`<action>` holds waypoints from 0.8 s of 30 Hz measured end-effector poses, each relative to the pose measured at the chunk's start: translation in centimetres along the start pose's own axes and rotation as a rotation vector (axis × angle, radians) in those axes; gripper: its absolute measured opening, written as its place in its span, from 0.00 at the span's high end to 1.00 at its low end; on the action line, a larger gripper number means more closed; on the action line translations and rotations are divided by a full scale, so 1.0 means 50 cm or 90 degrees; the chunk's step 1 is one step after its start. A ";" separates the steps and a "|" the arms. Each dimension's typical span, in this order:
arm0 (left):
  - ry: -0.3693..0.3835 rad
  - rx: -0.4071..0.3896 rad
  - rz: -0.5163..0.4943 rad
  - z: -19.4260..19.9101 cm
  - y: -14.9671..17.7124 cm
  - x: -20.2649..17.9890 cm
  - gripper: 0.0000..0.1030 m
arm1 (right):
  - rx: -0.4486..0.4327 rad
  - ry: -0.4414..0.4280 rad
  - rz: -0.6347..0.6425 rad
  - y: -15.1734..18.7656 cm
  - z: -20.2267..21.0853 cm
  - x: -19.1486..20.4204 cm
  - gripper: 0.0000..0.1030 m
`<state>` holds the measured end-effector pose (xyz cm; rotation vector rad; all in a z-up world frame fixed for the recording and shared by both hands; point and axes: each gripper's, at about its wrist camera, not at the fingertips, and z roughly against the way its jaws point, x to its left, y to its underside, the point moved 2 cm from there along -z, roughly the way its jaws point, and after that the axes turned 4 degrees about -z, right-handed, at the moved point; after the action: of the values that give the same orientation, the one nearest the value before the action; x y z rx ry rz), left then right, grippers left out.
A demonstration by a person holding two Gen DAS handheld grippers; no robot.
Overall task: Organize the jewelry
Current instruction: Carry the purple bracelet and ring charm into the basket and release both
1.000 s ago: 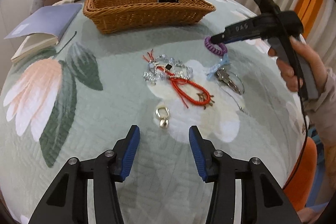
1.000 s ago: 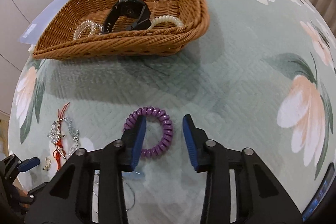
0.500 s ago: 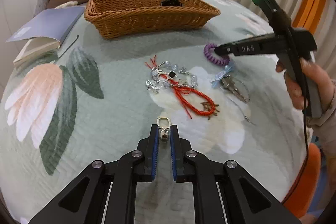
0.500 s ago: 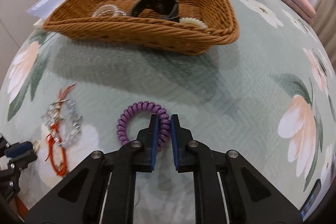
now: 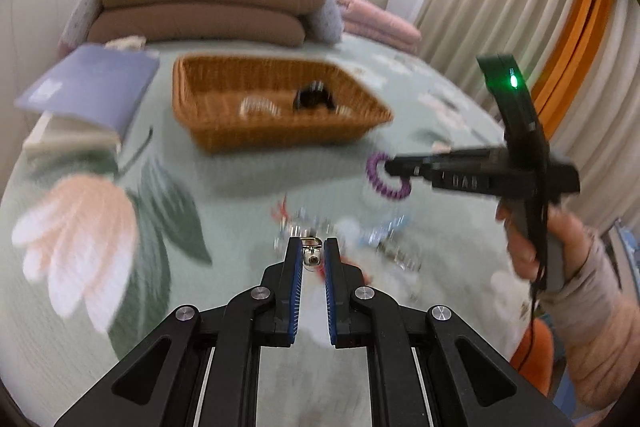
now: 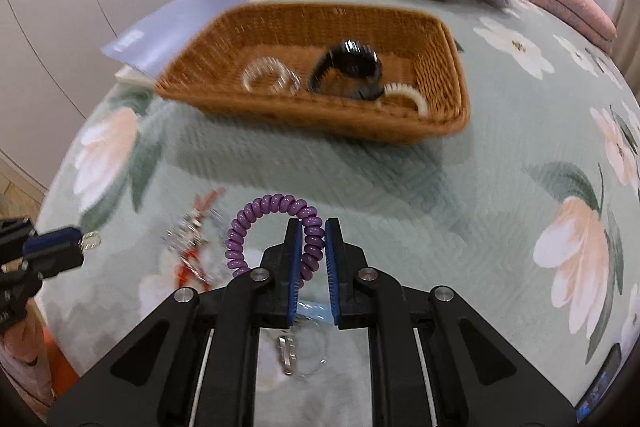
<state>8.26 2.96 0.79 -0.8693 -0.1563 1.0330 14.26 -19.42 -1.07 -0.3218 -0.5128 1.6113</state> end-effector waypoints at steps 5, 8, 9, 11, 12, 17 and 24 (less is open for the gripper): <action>0.011 -0.045 -0.007 0.013 -0.115 0.010 0.90 | -0.048 -0.001 -0.006 -0.078 0.050 0.019 0.90; 0.056 -0.069 0.018 0.005 -0.177 0.030 0.90 | -0.073 0.017 -0.006 -0.140 0.061 0.025 0.90; 0.066 -0.076 0.025 -0.003 -0.195 0.038 0.90 | -0.078 0.022 -0.008 -0.164 0.060 0.027 0.90; 0.078 -0.082 0.046 -0.027 -0.231 0.058 0.90 | -0.078 0.032 -0.018 -0.214 0.045 0.025 0.90; 0.083 -0.079 0.058 -0.042 -0.244 0.070 0.90 | -0.075 0.035 -0.022 -0.232 0.036 0.024 0.90; 0.067 -0.051 0.116 -0.147 -0.278 0.137 0.90 | -0.049 0.062 -0.035 -0.331 -0.046 0.018 0.90; 0.052 -0.016 0.148 -0.269 -0.238 0.192 0.90 | 0.016 0.083 -0.044 -0.383 -0.199 0.014 0.90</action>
<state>28.20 0.54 -2.54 -0.9664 0.0011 1.2120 35.62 -16.44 0.16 -0.3845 -0.3998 1.5171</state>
